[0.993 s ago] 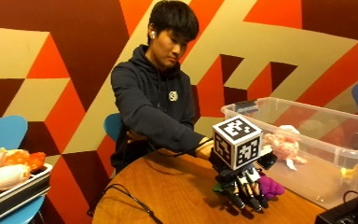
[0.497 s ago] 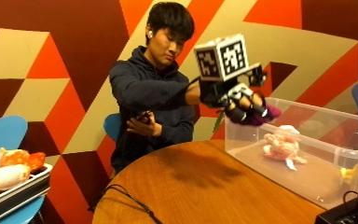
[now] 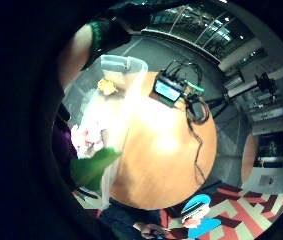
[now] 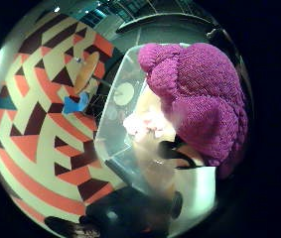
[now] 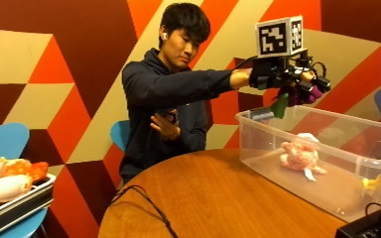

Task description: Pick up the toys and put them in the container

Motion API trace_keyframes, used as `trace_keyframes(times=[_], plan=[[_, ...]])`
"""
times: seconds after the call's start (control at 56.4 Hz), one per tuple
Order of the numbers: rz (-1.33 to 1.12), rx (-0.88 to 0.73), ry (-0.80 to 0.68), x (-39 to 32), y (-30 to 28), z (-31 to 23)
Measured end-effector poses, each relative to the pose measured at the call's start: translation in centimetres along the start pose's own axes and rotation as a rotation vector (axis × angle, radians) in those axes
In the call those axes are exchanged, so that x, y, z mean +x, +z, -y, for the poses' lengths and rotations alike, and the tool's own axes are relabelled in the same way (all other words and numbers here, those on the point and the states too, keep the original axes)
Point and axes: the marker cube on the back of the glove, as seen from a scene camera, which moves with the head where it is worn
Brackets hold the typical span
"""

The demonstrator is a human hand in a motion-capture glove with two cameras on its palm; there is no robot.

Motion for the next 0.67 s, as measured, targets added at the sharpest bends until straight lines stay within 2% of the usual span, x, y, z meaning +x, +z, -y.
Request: trace_keyframes(times=[0.16, 0.355, 0.674], plan=[[0.000, -0.162, 0.060, -0.9, 2.5, 0.8], [0.034, -0.070, 0.064, 0.2, 1.5, 0.9], [0.034, -0.016, 0.094, 3.9, -0.7, -1.3]])
